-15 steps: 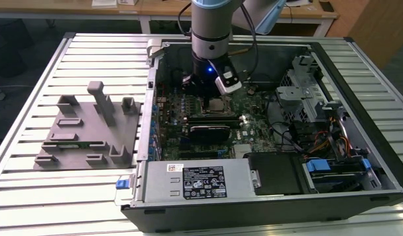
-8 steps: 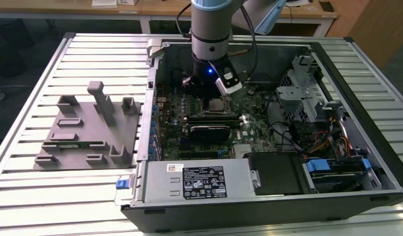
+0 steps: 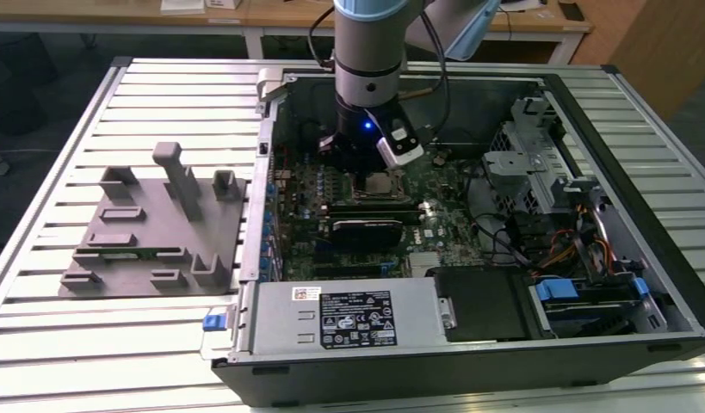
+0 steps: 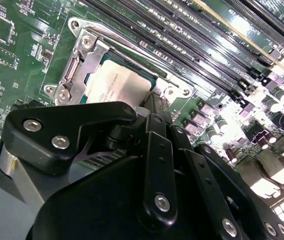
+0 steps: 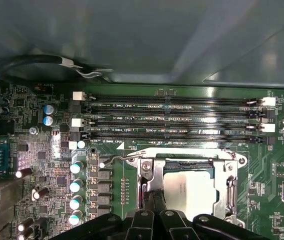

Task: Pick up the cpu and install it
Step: 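Close the cpu cover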

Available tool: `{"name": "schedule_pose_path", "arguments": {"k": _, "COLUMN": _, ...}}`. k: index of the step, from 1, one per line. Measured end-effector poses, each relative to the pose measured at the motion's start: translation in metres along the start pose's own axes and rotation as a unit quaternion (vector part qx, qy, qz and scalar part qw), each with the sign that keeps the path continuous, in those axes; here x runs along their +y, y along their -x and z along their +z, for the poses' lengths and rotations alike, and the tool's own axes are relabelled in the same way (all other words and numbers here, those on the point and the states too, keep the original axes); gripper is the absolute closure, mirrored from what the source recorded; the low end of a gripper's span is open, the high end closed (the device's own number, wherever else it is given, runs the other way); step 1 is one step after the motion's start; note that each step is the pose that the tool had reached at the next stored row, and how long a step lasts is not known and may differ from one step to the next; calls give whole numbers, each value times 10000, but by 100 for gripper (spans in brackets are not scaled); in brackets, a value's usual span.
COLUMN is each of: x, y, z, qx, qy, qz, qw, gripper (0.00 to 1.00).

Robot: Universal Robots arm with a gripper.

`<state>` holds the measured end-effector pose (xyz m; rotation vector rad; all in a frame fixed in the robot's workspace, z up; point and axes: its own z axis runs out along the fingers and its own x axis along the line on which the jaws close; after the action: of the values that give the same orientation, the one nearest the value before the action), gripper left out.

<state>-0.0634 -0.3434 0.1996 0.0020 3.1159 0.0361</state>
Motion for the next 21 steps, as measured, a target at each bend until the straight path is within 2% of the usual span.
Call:
{"name": "schedule_pose_path", "arguments": {"k": 17, "x": 0, "y": 30, "z": 3, "qx": 0, "qy": 1, "qz": -1, "qw": 10000, "gripper": 89}}
{"name": "schedule_pose_path", "arguments": {"k": 21, "x": 1, "y": 31, "z": -24, "qx": 0, "qy": 0, "qz": -1, "qw": 10000, "gripper": 89}}
